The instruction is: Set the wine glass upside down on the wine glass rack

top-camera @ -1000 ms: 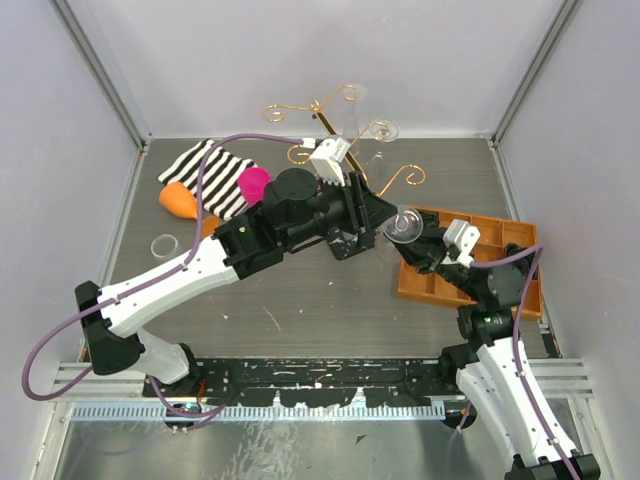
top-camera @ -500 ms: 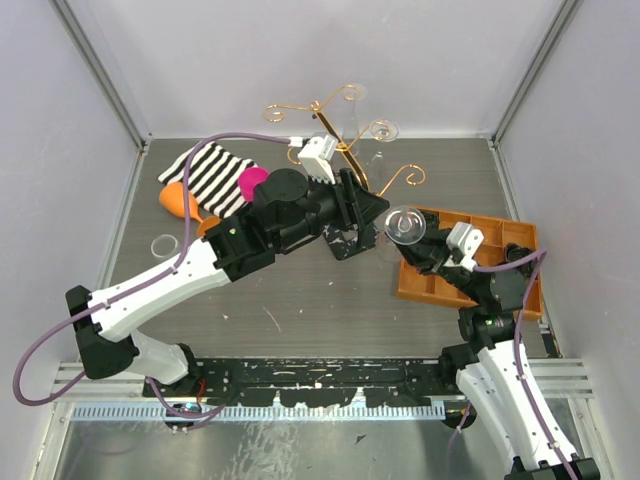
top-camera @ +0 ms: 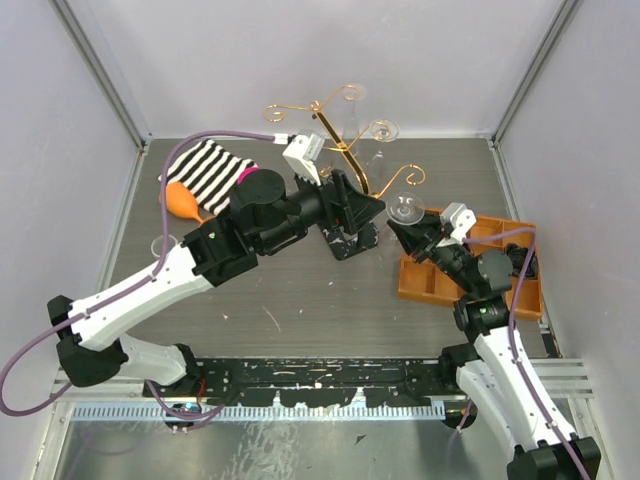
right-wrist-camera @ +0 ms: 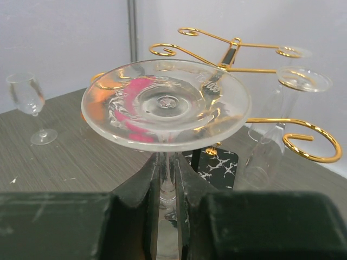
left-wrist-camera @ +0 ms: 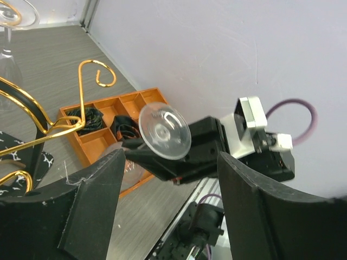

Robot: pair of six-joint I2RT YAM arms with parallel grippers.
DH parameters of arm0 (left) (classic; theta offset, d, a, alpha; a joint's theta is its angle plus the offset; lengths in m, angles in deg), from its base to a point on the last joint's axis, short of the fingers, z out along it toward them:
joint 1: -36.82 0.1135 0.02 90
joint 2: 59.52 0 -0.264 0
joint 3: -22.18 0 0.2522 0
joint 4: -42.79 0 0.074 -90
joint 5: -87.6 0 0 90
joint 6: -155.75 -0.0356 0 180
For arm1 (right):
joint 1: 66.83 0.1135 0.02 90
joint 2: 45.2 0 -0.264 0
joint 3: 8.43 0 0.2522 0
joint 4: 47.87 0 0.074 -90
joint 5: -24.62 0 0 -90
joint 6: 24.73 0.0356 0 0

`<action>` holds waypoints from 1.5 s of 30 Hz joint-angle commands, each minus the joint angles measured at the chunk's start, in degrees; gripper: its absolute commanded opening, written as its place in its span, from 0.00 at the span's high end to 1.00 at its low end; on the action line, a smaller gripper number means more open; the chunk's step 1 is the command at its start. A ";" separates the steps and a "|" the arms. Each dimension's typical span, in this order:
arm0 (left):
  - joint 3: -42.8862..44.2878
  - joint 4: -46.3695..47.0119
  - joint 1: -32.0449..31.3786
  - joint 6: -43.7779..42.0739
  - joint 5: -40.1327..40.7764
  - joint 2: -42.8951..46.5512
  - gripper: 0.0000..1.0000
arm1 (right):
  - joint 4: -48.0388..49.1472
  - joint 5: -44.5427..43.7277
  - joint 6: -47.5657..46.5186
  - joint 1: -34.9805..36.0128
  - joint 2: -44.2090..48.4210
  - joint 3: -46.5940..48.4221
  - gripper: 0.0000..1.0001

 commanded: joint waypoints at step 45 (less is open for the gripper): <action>-12.59 -16.35 17.69 -25.42 10.79 18.90 0.02 | 23.98 -12.10 -4.06 -0.10 -30.68 8.18 0.99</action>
